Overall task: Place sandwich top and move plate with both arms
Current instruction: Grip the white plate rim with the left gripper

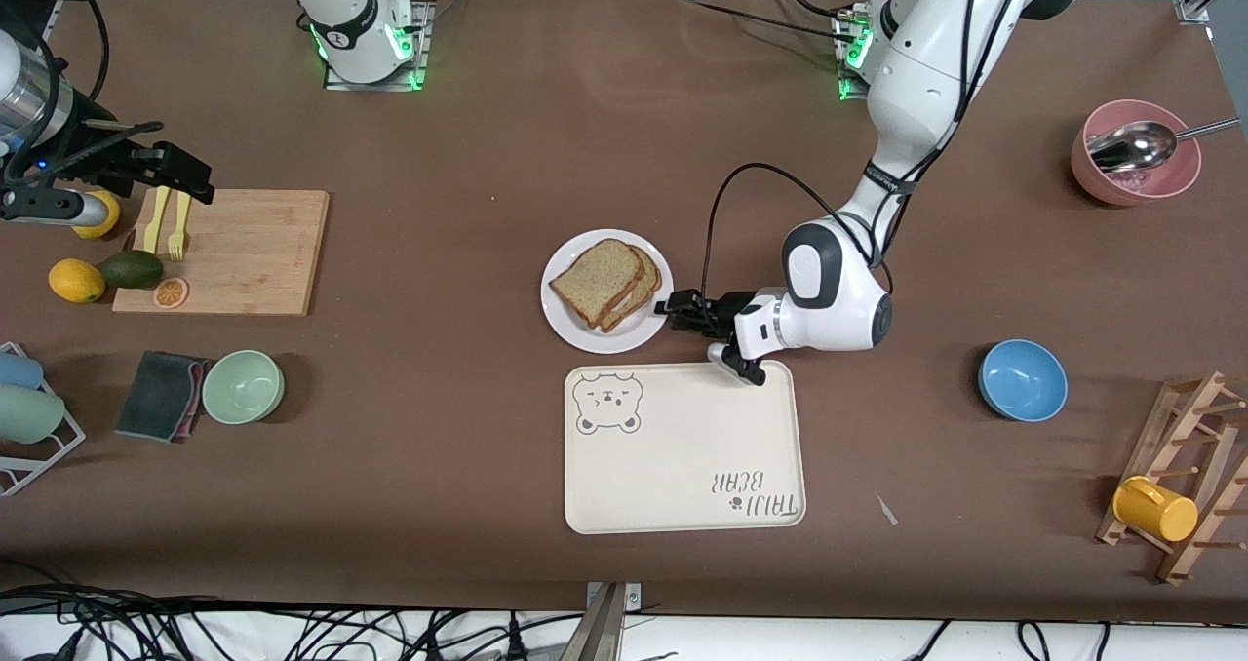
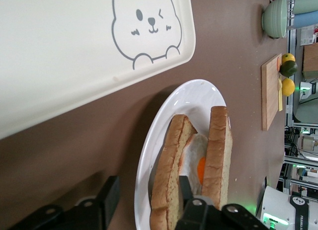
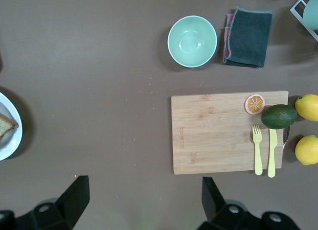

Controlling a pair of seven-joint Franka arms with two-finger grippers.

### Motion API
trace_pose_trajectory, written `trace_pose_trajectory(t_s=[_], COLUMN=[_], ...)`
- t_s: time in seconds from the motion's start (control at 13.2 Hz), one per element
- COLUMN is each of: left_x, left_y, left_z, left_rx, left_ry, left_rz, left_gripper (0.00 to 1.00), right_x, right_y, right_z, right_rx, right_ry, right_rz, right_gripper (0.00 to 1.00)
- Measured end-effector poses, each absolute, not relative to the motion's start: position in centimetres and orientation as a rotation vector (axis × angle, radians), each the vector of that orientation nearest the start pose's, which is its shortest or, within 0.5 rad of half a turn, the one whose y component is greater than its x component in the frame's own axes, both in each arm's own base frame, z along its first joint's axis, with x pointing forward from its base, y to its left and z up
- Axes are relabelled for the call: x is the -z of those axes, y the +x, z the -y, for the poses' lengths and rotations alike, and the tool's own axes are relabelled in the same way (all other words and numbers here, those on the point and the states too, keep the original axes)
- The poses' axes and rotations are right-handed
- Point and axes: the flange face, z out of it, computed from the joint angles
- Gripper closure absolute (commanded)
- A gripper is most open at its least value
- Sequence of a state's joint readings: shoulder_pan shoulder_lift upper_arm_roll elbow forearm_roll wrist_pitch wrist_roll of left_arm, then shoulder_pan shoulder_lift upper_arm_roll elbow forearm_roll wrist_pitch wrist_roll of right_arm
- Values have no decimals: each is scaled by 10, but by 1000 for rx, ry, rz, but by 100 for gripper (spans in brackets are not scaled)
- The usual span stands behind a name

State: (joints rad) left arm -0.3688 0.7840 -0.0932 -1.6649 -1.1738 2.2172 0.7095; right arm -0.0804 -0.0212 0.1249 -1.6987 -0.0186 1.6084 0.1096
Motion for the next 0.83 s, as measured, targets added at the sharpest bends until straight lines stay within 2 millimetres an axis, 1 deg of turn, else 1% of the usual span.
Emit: trace_pose_trajectory(t_s=[0.08,0.15,0.23,0.45,0.53,0.68,0.76,0.83], left_x=[-145,-142,-139,-127,-123,-118,-117,-117], left_y=[585,582,580,577,576,574,574,575], left_z=[321,321,320,318,318,317,317,317], left_rx=[110,105,100,70,57,43,41,38], left_ry=[2202,2198,2198,2171,2156,2147,2146,2143], left_rz=[312,326,342,365,362,375,376,368], left_gripper=[51,60,67,68,72,76,77,79], right_x=[-579,-579,-579,-580,-580,-580,-581,-581], right_y=[547,547,547,549,549,550,550,550], right_z=[-23,-24,-24,-28,-28,-29,-29,-29], right_rx=[-105,-100,-94,-75,-73,-66,-64,-63], right_ry=[-3165,-3165,-3165,-3164,-3164,-3164,-3164,-3164], right_rz=[-100,-98,-94,-84,-82,-81,-81,-81], right_gripper=[0,0,0,0,0,0,0,0])
